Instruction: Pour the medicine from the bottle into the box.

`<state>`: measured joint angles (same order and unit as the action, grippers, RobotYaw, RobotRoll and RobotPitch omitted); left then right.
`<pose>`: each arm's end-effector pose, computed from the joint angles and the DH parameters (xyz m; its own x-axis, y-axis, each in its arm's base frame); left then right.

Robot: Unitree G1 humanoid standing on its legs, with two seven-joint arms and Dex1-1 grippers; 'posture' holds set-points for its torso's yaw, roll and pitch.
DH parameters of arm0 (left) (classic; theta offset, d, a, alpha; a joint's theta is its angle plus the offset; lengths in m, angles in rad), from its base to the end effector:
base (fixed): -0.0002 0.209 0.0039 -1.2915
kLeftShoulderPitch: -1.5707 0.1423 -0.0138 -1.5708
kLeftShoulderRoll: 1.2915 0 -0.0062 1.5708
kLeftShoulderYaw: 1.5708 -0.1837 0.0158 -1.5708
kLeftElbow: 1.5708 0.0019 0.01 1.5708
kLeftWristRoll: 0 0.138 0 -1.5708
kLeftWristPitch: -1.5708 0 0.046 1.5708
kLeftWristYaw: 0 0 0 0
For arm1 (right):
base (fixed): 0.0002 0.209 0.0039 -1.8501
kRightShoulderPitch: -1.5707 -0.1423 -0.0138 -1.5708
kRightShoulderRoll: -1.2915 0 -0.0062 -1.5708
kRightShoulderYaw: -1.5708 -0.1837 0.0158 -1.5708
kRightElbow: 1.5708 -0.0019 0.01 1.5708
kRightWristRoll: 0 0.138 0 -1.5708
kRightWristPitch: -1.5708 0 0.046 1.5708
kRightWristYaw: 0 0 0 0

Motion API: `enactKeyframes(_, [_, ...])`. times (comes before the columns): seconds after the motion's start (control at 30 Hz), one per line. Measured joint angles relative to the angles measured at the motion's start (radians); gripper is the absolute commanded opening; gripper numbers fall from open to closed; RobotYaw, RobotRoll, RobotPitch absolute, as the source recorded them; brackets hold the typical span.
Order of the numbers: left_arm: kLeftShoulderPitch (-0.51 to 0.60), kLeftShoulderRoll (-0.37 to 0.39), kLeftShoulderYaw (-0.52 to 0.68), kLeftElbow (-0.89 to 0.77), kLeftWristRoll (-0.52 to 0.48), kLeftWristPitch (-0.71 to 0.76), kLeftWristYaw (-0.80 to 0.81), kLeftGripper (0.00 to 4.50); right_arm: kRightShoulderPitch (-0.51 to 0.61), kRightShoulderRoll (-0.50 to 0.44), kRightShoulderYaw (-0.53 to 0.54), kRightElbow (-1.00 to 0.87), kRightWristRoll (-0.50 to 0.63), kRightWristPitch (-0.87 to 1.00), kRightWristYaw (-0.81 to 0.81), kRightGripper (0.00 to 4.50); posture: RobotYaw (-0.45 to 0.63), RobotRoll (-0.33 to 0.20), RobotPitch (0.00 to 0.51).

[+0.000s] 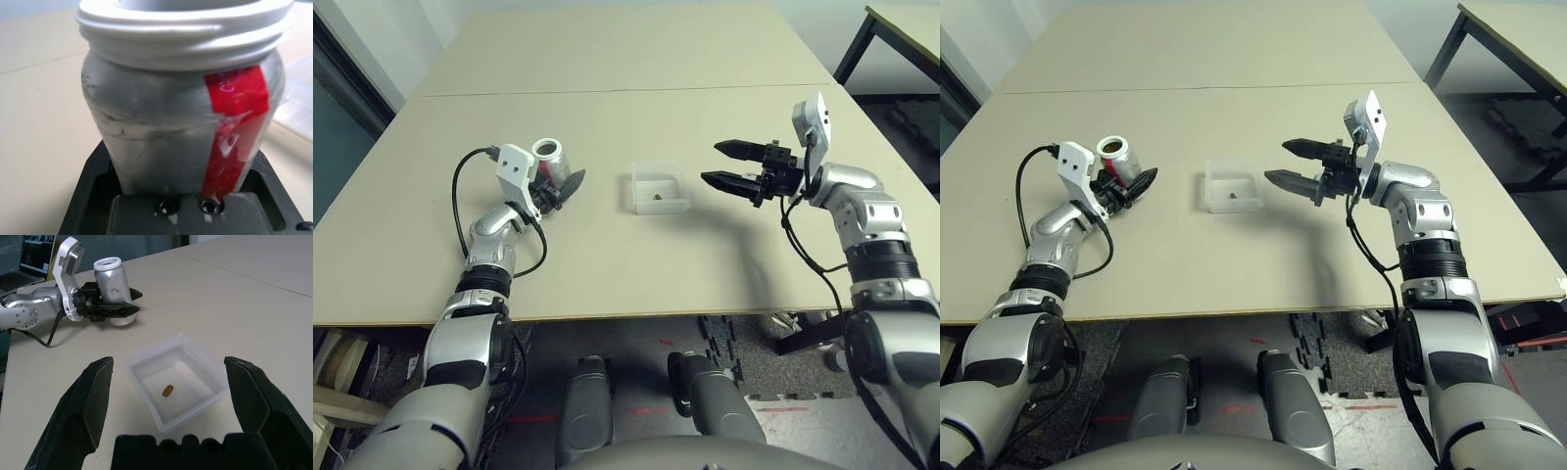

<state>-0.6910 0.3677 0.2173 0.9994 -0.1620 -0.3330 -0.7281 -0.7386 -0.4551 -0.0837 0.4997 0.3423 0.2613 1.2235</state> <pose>0.3107 0.2522 0.0821 0.8928 -0.4486 0.0403 0.4435 0.8912 0.0948 0.3254 -0.2321 0.1638 0.4237 0.9057 -0.0097 -0.9055 0.4233 -0.0306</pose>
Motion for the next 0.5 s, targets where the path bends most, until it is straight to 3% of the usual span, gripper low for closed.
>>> enactKeyframes(0.03, [0.007, -0.004, 0.0, 0.002, 0.0, 0.0, 0.006, 2.83, 0.0, 0.0, 0.001, -0.004, 0.0, 0.002, 0.0, 4.5, -0.06, 0.0, 0.144])
enactKeyframes(0.2, [0.012, -0.012, 0.007, 0.003, -0.024, 0.014, 0.01, 4.48, 0.003, 0.0, 0.004, -0.021, 0.008, 0.008, 0.0, 4.5, -0.06, 0.0, 0.144])
enactKeyframes(0.5, [0.032, -0.012, 0.009, -0.007, -0.048, 0.038, 0.002, 4.48, 0.007, 0.0, 0.013, -0.028, 0.019, 0.011, 0.0, 4.5, -0.06, 0.0, 0.144])
